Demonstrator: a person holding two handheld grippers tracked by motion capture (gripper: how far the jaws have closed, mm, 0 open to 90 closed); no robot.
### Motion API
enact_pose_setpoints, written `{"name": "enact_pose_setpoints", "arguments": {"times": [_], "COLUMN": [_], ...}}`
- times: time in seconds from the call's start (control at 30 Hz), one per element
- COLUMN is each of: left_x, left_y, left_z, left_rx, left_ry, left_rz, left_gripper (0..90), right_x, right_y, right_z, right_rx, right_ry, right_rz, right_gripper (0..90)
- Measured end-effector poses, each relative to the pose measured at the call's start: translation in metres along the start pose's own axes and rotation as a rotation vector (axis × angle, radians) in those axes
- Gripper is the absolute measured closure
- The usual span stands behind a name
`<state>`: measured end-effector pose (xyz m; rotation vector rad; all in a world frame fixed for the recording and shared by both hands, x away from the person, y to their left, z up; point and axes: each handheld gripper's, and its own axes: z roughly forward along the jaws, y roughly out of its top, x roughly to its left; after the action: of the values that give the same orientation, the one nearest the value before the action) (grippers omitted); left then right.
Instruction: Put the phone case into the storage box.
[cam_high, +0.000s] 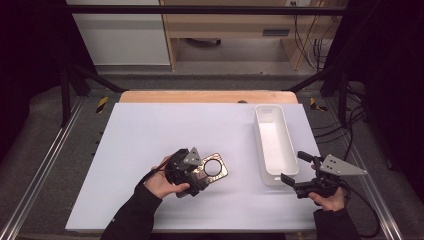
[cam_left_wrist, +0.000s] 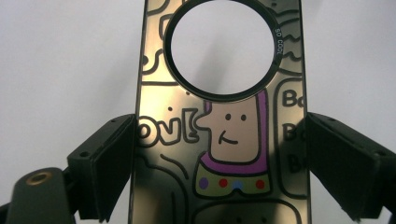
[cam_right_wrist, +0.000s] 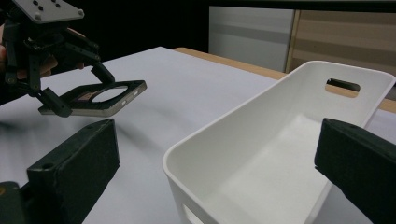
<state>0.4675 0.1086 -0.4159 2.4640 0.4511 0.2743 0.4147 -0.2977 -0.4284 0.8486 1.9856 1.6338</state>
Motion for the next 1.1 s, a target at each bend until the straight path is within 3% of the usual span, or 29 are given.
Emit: {"name": "enact_pose_setpoints", "arguments": {"times": [0.27, 0.57, 1.1], "left_x": [-0.007, -0.008, -0.018], "left_y": [0.003, 0.009, 0.007], "left_z": [-0.004, -0.009, -0.017], "left_rx": [-0.017, -0.06, -0.113], "left_ry": [-0.001, 0.01, 0.048], "left_rz": [0.027, 0.029, 0.1], "left_gripper": [11.4, 11.4, 11.4], "right_x": [0.005, 0.008, 0.02], "right_y": [0.002, 0.003, 0.008], "right_z": [0.004, 0.008, 0.017], "right_rx": [0.017, 0.028, 0.055], "right_ry": [0.023, 0.036, 0.08], "right_rz": [-0.018, -0.027, -0.077], "right_gripper": [0.4, 0.5, 0.7]}}
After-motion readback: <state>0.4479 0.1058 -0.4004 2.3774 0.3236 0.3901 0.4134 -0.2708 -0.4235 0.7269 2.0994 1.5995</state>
